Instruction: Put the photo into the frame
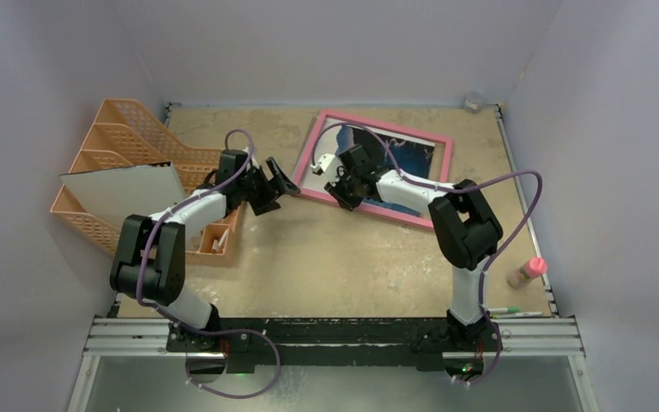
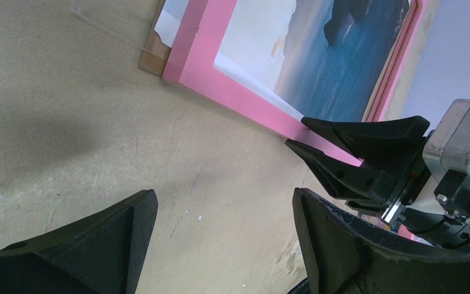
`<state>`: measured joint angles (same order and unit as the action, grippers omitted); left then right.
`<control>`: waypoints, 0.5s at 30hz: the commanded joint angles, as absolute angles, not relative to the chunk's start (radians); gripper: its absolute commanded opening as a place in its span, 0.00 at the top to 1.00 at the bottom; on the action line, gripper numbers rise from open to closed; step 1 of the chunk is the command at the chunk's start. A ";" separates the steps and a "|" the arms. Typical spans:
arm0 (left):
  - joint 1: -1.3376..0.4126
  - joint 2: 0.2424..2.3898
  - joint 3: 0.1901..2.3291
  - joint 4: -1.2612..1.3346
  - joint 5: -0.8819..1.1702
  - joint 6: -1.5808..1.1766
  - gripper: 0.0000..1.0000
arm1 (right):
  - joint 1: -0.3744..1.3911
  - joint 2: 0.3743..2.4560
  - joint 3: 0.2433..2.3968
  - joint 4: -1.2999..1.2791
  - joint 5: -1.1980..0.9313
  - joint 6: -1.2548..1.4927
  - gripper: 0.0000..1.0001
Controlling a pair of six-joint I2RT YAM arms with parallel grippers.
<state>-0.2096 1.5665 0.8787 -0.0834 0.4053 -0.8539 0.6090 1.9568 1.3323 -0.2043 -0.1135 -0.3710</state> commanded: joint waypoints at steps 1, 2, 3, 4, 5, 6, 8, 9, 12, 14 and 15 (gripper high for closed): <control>-0.209 1.596 0.887 -0.019 0.471 -0.858 0.16 | 0.612 1.865 1.328 -0.179 -0.074 -0.353 0.87; -0.210 1.605 0.891 -0.016 0.479 -0.860 0.16 | 0.613 1.853 1.328 -0.175 -0.075 -0.351 0.87; -0.211 1.613 0.894 -0.015 0.485 -0.862 0.16 | 0.614 1.842 1.328 -0.175 -0.078 -0.349 0.88; -0.213 1.622 0.897 -0.015 0.490 -0.867 0.16 | 0.613 1.831 1.328 -0.175 -0.083 -0.348 0.88; -0.214 1.631 0.901 0.012 0.495 -0.872 0.16 | 0.613 1.820 1.325 -0.174 -0.086 -0.347 0.88; -0.217 1.638 0.903 0.028 0.502 -0.880 0.16 | 0.613 1.809 1.324 -0.173 -0.086 -0.345 0.88; -0.222 1.652 0.907 0.059 0.513 -0.904 0.16 | 0.612 1.789 1.318 -0.173 -0.090 -0.345 0.88; -0.224 1.658 0.907 0.079 0.520 -0.917 0.16 | 0.612 1.779 1.315 -0.173 -0.095 -0.343 0.88; -0.227 1.664 0.895 0.169 0.528 -0.971 0.16 | 0.612 1.756 1.302 -0.166 -0.114 -0.338 0.89; -0.227 1.666 0.879 0.243 0.527 -1.006 0.16 | 0.613 1.751 1.296 -0.164 -0.123 -0.336 0.89; -0.227 1.670 0.874 0.274 0.522 -1.022 0.15 | 0.613 1.749 1.290 -0.161 -0.125 -0.335 0.89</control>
<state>-0.2230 1.6699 0.8787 0.0776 0.4969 -0.9363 0.6106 1.7973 1.3083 -0.1967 -0.1116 -0.3569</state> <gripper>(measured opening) 0.846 0.303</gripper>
